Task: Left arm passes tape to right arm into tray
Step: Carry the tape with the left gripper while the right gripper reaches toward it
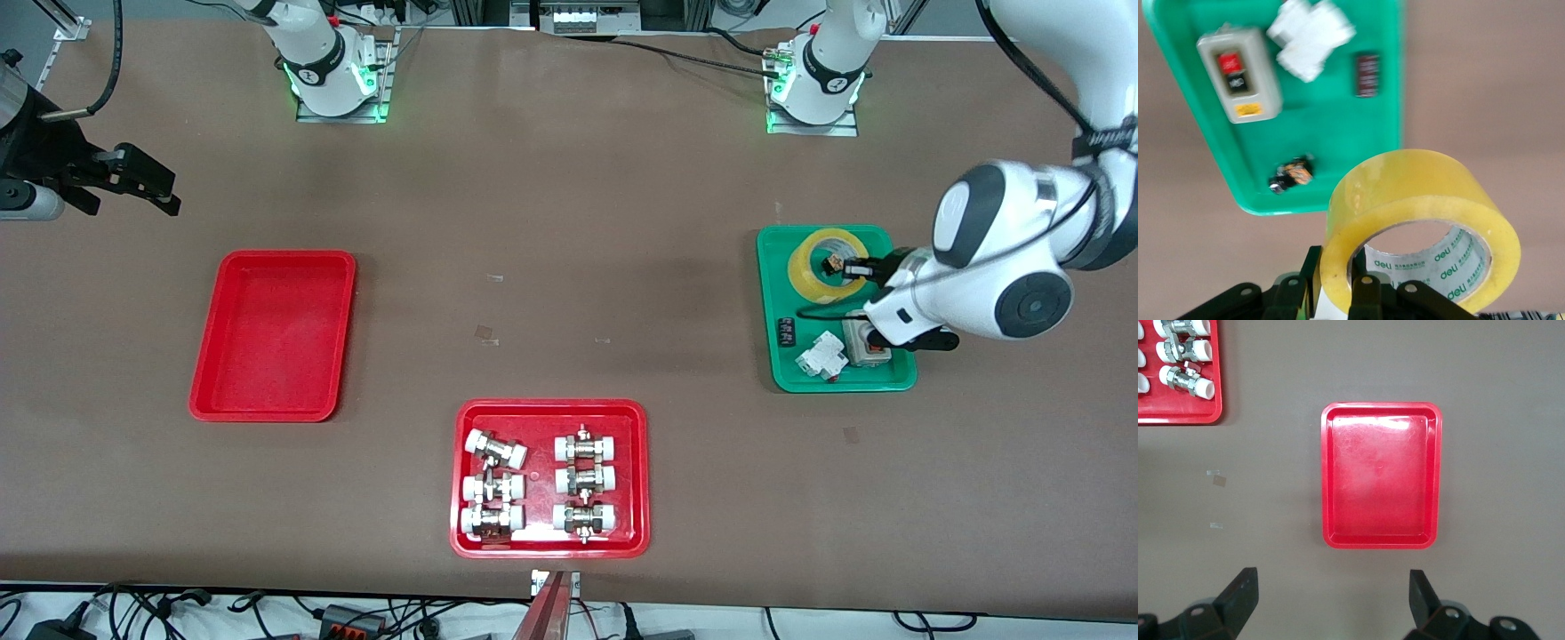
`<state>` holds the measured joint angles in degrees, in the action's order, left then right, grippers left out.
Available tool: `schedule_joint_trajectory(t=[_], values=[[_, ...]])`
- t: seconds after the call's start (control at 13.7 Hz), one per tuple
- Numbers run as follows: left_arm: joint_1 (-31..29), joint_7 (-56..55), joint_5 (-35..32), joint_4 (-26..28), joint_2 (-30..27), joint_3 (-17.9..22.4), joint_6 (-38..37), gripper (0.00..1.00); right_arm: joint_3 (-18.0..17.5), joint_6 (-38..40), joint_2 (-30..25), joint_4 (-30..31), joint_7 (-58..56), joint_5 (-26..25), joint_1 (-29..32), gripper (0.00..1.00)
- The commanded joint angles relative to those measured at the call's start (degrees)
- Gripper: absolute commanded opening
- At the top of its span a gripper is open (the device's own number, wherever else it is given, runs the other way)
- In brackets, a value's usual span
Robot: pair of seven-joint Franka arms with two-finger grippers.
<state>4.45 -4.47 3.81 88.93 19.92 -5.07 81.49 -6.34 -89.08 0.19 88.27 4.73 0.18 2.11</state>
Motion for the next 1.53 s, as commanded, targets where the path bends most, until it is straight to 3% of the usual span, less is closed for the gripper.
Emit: schedule_joint_trajectory(t=[0.0, 0.29, 0.51, 0.66, 0.95, 1.17, 1.46], values=[[4.67, -1.50, 8.45, -10.69, 1.08, -0.30, -4.06, 0.03, 0.10, 0.58, -0.02, 0.15, 0.63, 0.70, 0.53, 1.00], [12.57, -13.16, 19.64, -14.05, 6.43, -0.30, 6.88, 0.02, -0.16, 2.59, 2.87, 0.59, -0.25, 1.49, 0.35, 1.00], [21.36, -27.93, 28.06, -14.31, 14.77, -0.30, 26.47, 0.02, 0.19, 7.34, 5.16, 0.50, -4.44, 12.97, 0.88, 1.00], [26.46, -30.59, 29.76, -14.31, 19.00, -0.30, 38.78, 0.01, 0.19, 7.26, 7.09, 0.50, -9.80, 16.94, 1.32, 1.00], [33.59, -49.19, 34.31, -14.22, 22.88, -0.30, 55.76, 0.01, 0.10, 2.45, 13.32, 0.59, -11.23, 29.60, 1.06, 1.00], [35.45, -51.96, 40.91, -14.57, 22.97, -0.30, 60.36, 0.01, -0.43, -3.45, 19.83, 0.59, -13.76, 36.19, -0.26, 1.00], [35.45, -51.35, 49.44, -19.67, 27.44, -0.30, 60.55, 0.04, -0.43, -11.71, 24.15, 0.59, -17.03, 41.12, -4.47, 1.00]])
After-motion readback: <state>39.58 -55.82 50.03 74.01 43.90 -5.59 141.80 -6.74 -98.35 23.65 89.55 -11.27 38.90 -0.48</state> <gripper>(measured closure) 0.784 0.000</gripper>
